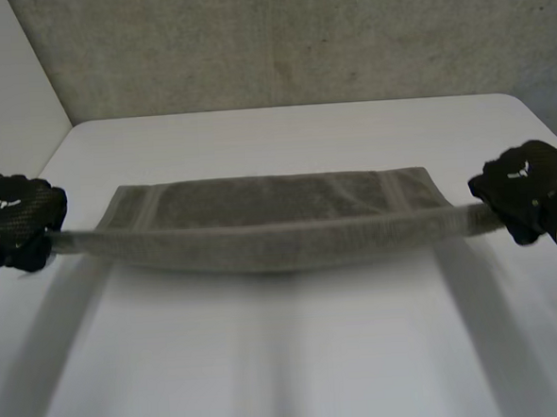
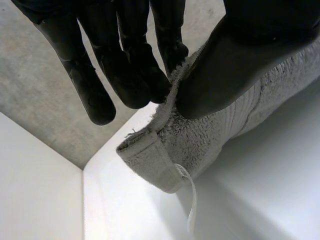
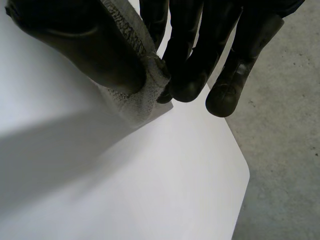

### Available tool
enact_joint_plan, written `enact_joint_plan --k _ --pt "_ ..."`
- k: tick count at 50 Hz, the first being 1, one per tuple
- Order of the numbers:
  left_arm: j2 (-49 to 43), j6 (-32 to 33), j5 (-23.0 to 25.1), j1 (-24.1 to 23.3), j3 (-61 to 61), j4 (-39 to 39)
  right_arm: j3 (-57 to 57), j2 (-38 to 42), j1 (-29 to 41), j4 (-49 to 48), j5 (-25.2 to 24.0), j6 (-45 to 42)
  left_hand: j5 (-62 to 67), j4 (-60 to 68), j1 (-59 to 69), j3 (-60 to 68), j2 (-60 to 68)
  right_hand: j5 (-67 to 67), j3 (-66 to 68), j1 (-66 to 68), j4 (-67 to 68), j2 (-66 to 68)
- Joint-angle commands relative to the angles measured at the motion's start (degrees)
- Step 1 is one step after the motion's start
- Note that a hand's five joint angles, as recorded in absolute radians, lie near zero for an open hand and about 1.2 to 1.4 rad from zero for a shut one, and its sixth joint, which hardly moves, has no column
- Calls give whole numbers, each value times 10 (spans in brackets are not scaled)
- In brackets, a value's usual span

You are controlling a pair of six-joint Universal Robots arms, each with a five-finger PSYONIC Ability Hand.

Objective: Fold the towel.

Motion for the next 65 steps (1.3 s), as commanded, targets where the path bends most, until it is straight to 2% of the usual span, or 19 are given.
enact_joint_plan --k 1,4,9,15,19,21,22,24,25,27,28,33,38,45,50,62,63,64,65 --pt "69 -1 60 46 -50 -36 80 -106 -37 15 -21 -42 9 4 20 5 5 21 20 39 30 29" --pt "83 -1 73 54 -57 -43 90 -123 -49 24 -35 -51 9 4 20 5 5 21 20 39 30 29" --pt "113 -1 111 73 -69 -66 108 -160 -102 83 -103 -63 9 4 20 5 5 21 20 39 30 29" --pt "103 0 116 85 -64 -63 107 -154 -124 86 -143 -65 9 4 20 5 5 21 20 39 30 29" --pt "52 4 116 94 -43 -45 90 -109 -129 70 -144 -76 9 4 20 5 5 21 20 39 30 29" --pt "-17 3 111 80 -17 -3 56 -42 -122 52 -143 -88 9 4 20 5 5 21 20 39 30 29" --pt "-17 3 111 80 -17 -3 56 -42 -122 52 -143 -88 9 4 20 5 5 21 20 39 30 29" --pt "-88 3 105 40 18 31 11 31 -108 41 -136 -89 9 4 20 5 5 21 20 39 30 29" --pt "-89 3 105 40 18 31 11 31 -108 41 -136 -89 9 4 20 5 5 21 20 39 30 29" --pt "-170 4 77 -1 69 47 -50 110 -81 42 -109 -85 9 4 20 5 5 21 20 39 30 29" --pt "-170 4 77 -1 69 47 -50 110 -81 42 -109 -85 9 4 20 5 5 21 20 39 30 29" --pt "-302 6 -39 -68 197 49 -175 228 -24 30 -26 -83 9 4 20 5 5 21 20 39 30 29" --pt "-380 2 -90 -95 295 49 -251 299 -1 -12 -1 -72 9 4 20 5 5 21 20 39 30 29" --pt "-467 0 -102 -131 413 48 -355 387 28 -35 30 -50 9 4 20 5 5 21 20 39 30 29" --pt "-531 3 -137 -152 495 47 -449 467 43 -34 65 -54 9 4 20 5 5 21 20 39 30 29" --pt "-601 6 -145 -176 580 48 -566 567 45 -10 70 -55 9 4 20 5 5 21 20 39 30 29" --pt "-608 6 -146 -178 588 47 -577 575 45 -6 74 -55 -34 -39 -23 -38 -38 21 20 39 30 29" --pt "-613 6 -148 -182 593 46 -586 582 46 -4 78 -55 -204 -210 -193 -208 -209 -66 -68 -49 -58 -58" --pt "-613 6 -148 -182 593 46 -587 582 46 -4 78 -55 -206 -211 -195 -210 -210 -67 -69 -50 -59 -59"
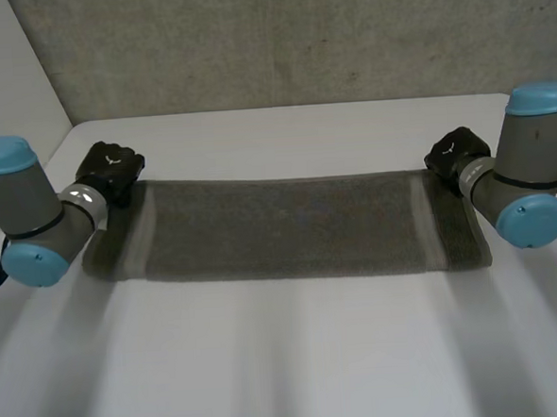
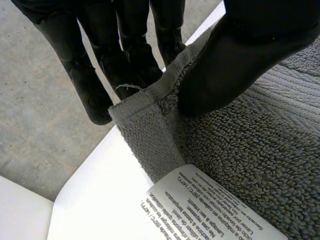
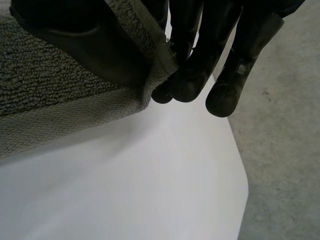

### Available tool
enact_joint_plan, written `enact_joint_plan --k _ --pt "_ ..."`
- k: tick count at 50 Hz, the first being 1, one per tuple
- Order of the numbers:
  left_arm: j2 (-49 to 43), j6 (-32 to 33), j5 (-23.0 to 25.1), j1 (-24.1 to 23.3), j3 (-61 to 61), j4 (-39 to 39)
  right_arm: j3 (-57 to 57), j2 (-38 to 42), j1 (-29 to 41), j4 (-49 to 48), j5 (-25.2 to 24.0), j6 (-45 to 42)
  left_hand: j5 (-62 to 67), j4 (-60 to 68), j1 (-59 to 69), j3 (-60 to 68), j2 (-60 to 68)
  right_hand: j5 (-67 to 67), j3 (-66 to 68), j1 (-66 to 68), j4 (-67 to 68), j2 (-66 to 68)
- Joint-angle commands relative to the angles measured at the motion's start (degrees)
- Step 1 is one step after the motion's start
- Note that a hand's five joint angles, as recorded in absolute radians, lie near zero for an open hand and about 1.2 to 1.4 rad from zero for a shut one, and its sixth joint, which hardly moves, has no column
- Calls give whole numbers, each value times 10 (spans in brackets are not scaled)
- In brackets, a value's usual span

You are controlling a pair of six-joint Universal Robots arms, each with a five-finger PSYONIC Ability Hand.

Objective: Fold the towel.

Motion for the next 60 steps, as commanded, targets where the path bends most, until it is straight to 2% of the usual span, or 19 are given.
enact_joint_plan --k 1,2,3,4,11,16,20,22,25,28,37,47,52,54,56,60 --pt "-32 3 -9 -12 31 -5 -56 46 1 16 13 0 -407 -409 -398 -411 -408 -510 -503 -484 -493 -494" --pt "-35 5 -19 -14 31 -6 -61 49 4 16 18 0 -611 -612 -602 -614 -612 -687 -680 -661 -670 -671" --pt "-35 5 -19 -14 31 -6 -61 49 4 16 18 0 -613 -614 -604 -616 -614 -687 -680 -661 -670 -671" --pt "-36 9 -31 -15 30 -8 -67 50 5 14 21 2 -689 -690 -680 -692 -690 -687 -680 -661 -670 -671" --pt "-29 32 -83 -17 26 -20 -91 40 6 14 21 37 -688 -690 -679 -692 -690 -687 -680 -661 -670 -671" --pt "11 28 -119 -20 5 -61 -66 -32 6 18 14 142 -687 -688 -678 -690 -688 -687 -680 -661 -670 -671" --pt "52 22 -118 -17 -39 -69 -11 -87 6 27 11 165 -688 -690 -679 -692 -690 -687 -680 -661 -670 -671" --pt "104 12 -115 -13 -95 -67 57 -139 6 47 17 161 -687 -688 -678 -690 -688 -687 -680 -661 -670 -671" --pt "130 4 -110 -10 -125 -64 92 -161 6 58 20 161 -687 -688 -678 -690 -688 -687 -680 -661 -670 -671" --pt "199 -31 -78 -6 -204 -47 215 -218 0 72 18 165 -687 -688 -678 -690 -688 -687 -680 -661 -670 -671" --pt "279 -62 -29 -1 -306 -30 373 -256 -2 6 17 168 -687 -688 -678 -690 -688 -674 -668 -648 -657 -658" --pt "328 -66 -25 -1 -382 15 441 -248 -2 -121 12 168 -687 -688 -678 -690 -688 -498 -491 -472 -481 -482" --pt "334 -68 -25 1 -394 15 440 -228 -3 -132 11 168 -687 -688 -678 -690 -688 -472 -466 -447 -456 -456" --pt "336 -68 -25 1 -397 15 440 -223 -3 -137 12 168 -687 -688 -678 -690 -688 -439 -432 -413 -422 -423" --pt "340 -75 -25 1 -403 16 437 -217 -4 -140 12 169 -687 -688 -678 -690 -688 -341 -335 -316 -325 -325" --pt "342 -83 -25 4 -407 18 434 -207 -12 -141 11 166 -687 -688 -678 -690 -688 -294 -287 -268 -277 -278"
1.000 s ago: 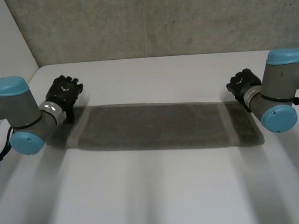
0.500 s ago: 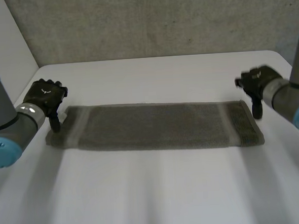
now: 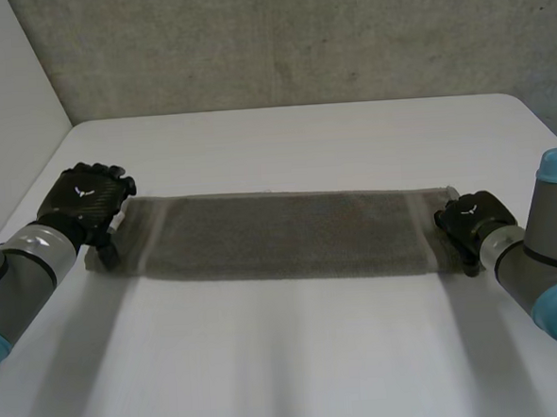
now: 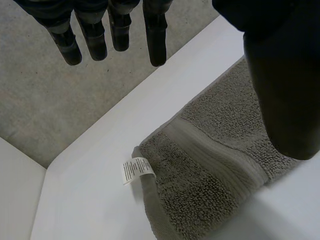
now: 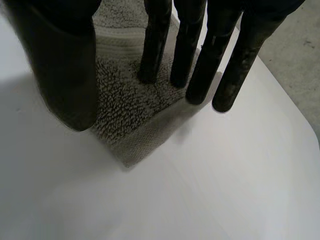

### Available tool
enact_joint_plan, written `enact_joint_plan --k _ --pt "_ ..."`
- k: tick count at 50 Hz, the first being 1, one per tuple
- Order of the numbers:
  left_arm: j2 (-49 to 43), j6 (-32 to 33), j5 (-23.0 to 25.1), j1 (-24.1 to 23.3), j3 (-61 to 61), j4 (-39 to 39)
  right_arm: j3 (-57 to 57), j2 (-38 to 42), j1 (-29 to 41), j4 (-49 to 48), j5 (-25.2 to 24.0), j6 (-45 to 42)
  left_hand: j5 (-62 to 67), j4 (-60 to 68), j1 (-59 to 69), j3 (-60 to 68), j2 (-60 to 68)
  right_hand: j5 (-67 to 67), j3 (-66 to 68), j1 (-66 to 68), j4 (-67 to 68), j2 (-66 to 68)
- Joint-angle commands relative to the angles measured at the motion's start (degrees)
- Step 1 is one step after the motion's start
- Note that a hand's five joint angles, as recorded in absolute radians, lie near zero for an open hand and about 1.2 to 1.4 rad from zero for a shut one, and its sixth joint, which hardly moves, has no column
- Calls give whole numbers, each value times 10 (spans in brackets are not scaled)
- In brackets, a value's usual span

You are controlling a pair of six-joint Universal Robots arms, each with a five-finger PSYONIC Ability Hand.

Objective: Fold the towel.

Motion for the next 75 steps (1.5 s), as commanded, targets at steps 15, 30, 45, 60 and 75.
enact_joint_plan --k 15,30,45,60,75 --pt "11 -18 0 4 -12 4 -9 -39 -119 0 8 -12 -9 0 1 1 1 400 399 400 399 398" --pt "23 -22 0 16 -9 9 -112 -71 -143 9 52 -84 -9 0 1 1 1 400 399 400 399 398" --pt "22 -115 0 -4 29 32 -192 31 294 -61 53 -24 -11 -2 -1 -1 -1 400 399 400 399 398" --pt "-3 -115 1 -33 39 35 -199 88 338 -52 44 -87 -11 -2 -1 -1 -1 -300 -301 -300 -301 -302" --pt "-49 -153 0 -157 123 35 -19 -127 204 -46 -33 76 -7 2 2 2 3 -300 -301 -300 -301 -302"
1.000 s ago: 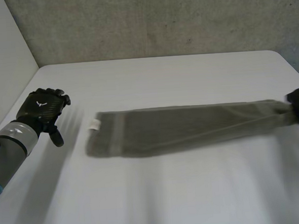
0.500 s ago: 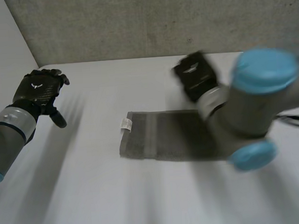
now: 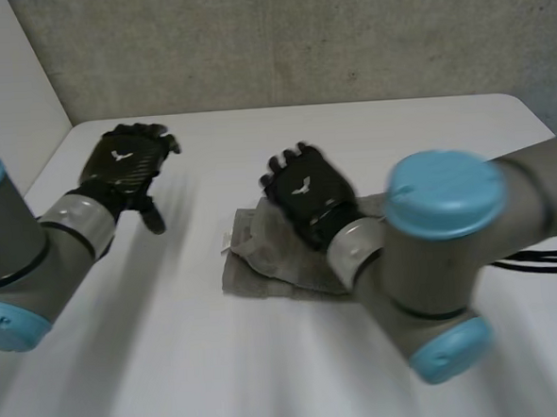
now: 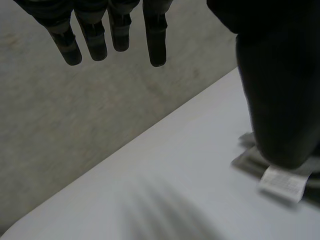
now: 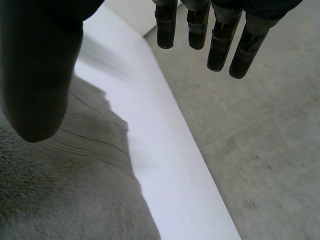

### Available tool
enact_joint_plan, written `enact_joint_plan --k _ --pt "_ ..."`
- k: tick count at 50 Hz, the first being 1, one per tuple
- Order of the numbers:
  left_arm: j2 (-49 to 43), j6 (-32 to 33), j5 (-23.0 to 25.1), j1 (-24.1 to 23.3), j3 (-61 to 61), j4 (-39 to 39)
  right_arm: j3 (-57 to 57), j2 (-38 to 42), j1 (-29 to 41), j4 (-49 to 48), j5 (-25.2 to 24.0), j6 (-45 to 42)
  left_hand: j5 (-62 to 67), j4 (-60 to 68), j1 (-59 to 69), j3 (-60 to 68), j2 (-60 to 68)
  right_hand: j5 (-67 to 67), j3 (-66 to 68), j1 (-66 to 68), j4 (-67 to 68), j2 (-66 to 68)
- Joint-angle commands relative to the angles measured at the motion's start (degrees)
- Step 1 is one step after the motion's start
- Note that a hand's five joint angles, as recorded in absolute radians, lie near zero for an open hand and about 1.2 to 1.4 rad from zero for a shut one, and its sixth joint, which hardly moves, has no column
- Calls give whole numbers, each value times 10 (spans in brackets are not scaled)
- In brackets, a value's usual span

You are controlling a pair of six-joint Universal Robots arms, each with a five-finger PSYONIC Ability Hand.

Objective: Fold the towel.

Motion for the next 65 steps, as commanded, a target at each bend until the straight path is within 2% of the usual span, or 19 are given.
enact_joint_plan --k 1,6,15,20,22,23,25,31,36,38,39,41,48,56,63,64,65 --pt "-20 -32 0 -63 40 -1 92 -93 -77 5 -32 84 -7 2 2 2 3 -37 -42 -35 -45 -42" --pt "-51 -61 1 -115 63 -1 151 -123 -141 33 -49 97 -1 9 9 9 9 -37 -42 -35 -45 -42" --pt "-111 -40 -1 -155 85 -5 212 -124 -187 30 -54 98 16 26 26 26 26 -37 -42 -35 -45 -42" --pt "-128 20 0 -155 75 -23 238 -123 -211 28 -55 98 55 64 65 65 65 -37 -42 -35 -45 -42" --pt "-130 77 0 -155 59 -42 250 -122 -230 24 -57 99 55 64 65 65 65 -37 -42 -35 -45 -42" --pt "-130 77 0 -155 58 -42 250 -122 -230 24 -57 99 55 64 65 65 65 -37 -42 -35 -45 -42" --pt "-132 120 0 -154 47 -46 262 -120 -242 11 -67 99 57 66 66 66 66 -37 -42 -35 -45 -42" --pt "-142 136 0 -151 48 -46 275 -117 -245 1 -80 102 102 112 112 112 112 -37 -42 -35 -45 -42" --pt "-157 136 0 -151 56 -46 285 -117 -246 -12 -81 111 191 201 201 201 201 1 -4 3 -7 -4" --pt "-167 137 0 -151 60 -46 294 -117 -246 -24 -81 119 325 335 335 335 335 31 26 33 23 26" --pt "-167 137 0 -151 60 -46 294 -117 -246 -24 -81 119 326 335 335 335 336 31 26 33 23 26" --pt "-170 137 -1 -151 57 -46 305 -117 -246 -39 -81 126 466 476 476 476 476 56 51 58 48 51" --pt "-158 136 0 -151 26 -46 331 -116 -245 -72 -79 132 554 564 564 564 564 95 90 97 87 90" --pt "-140 137 -5 -149 -16 -39 324 -87 -238 -80 -74 123 561 571 571 571 571 187 182 189 179 182" --pt "-132 137 -7 -145 -36 -38 314 -67 -245 -79 -70 106 553 562 563 563 563 194 189 196 186 189" --pt "-128 136 -7 -144 -41 -38 312 -63 -245 -78 -69 100 531 541 541 541 541 214 209 216 206 209" --pt "-125 136 -7 -144 -45 -38 308 -62 -246 -79 -69 97 456 466 466 466 466 283 278 284 275 277"
